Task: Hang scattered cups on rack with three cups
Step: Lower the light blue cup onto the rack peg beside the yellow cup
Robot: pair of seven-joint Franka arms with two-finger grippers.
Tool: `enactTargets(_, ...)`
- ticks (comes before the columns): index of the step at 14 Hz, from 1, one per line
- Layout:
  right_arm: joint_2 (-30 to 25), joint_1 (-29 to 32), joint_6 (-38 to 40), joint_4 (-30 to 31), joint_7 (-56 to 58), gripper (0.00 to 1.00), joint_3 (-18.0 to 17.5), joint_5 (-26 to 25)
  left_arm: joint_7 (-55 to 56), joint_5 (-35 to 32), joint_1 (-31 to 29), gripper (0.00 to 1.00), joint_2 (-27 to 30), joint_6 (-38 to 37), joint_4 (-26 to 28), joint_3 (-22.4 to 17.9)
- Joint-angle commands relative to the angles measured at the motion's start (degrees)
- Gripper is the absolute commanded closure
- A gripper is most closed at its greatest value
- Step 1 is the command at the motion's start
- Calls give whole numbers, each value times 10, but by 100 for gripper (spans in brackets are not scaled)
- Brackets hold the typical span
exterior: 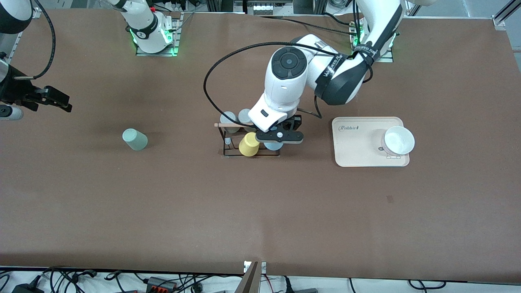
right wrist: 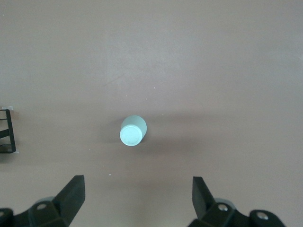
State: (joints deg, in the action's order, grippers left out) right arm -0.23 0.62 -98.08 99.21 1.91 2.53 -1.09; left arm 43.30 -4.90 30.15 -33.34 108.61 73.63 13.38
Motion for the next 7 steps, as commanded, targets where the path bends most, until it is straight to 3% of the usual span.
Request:
enactTargets(1, -6, 3, -8, 8, 8, 0, -1, 4, 8, -15, 12, 93, -16, -14, -25, -8)
enactTargets(7, -6, 3, -7, 8, 8, 0, -1, 4, 9, -15, 21, 92, -27, 1, -25, -22)
